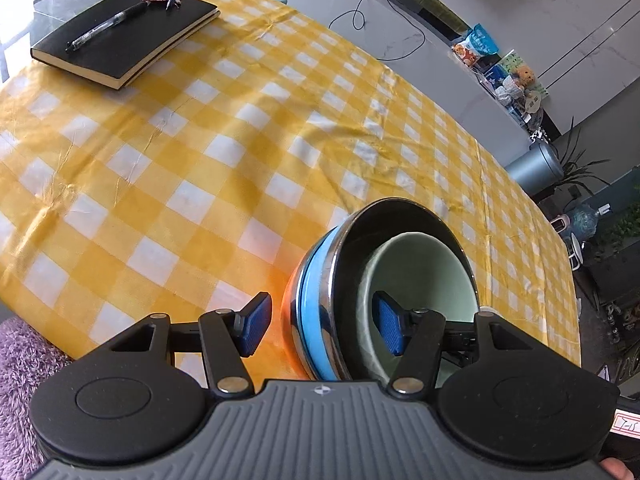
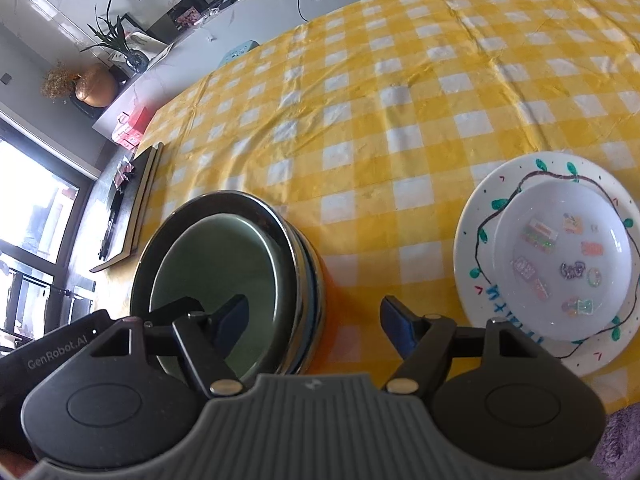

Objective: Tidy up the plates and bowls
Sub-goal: 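Move both open grippers to the rim of the stacked bowls and close, then lift the bowl stack with both grippers and carry it over the plates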

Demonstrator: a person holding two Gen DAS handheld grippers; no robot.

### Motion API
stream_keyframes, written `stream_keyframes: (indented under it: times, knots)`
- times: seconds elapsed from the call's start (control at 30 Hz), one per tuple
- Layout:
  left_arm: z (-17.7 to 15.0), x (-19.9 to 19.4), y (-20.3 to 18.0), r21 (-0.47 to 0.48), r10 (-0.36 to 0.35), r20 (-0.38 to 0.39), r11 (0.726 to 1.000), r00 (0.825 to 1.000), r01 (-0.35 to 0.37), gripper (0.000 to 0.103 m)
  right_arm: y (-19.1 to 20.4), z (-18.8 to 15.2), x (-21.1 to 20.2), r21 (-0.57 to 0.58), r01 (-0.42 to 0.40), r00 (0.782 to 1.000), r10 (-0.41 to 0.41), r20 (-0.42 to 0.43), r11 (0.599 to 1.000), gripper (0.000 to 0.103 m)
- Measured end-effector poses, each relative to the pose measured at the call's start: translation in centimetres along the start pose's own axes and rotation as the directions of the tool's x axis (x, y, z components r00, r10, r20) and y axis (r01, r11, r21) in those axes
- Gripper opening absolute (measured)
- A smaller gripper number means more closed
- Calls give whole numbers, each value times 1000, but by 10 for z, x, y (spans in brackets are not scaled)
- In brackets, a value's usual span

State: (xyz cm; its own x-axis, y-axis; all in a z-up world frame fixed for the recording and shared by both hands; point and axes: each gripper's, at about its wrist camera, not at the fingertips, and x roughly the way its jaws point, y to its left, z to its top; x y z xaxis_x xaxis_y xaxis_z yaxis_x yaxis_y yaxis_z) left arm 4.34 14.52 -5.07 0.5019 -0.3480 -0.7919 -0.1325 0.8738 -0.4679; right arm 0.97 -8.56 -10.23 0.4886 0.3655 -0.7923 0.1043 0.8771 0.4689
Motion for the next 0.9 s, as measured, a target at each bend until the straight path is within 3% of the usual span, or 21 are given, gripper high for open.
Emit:
stream_keyframes:
  times: [0.3,0.53,0.9]
  knots:
    - [1,18,13,-85,-62,-60,995,996,57,65,-4,3,20,32,-25,998,27,-50,999,65]
    - [2,23,12,-92,-58,-77,994,995,50,57,-16,7,28,118,-102,991,111,-70,988,57]
    - [3,23,8,-81,-38,-81,996,996,32,56,-25,6,29,189,-154,983,170,-74,970,47]
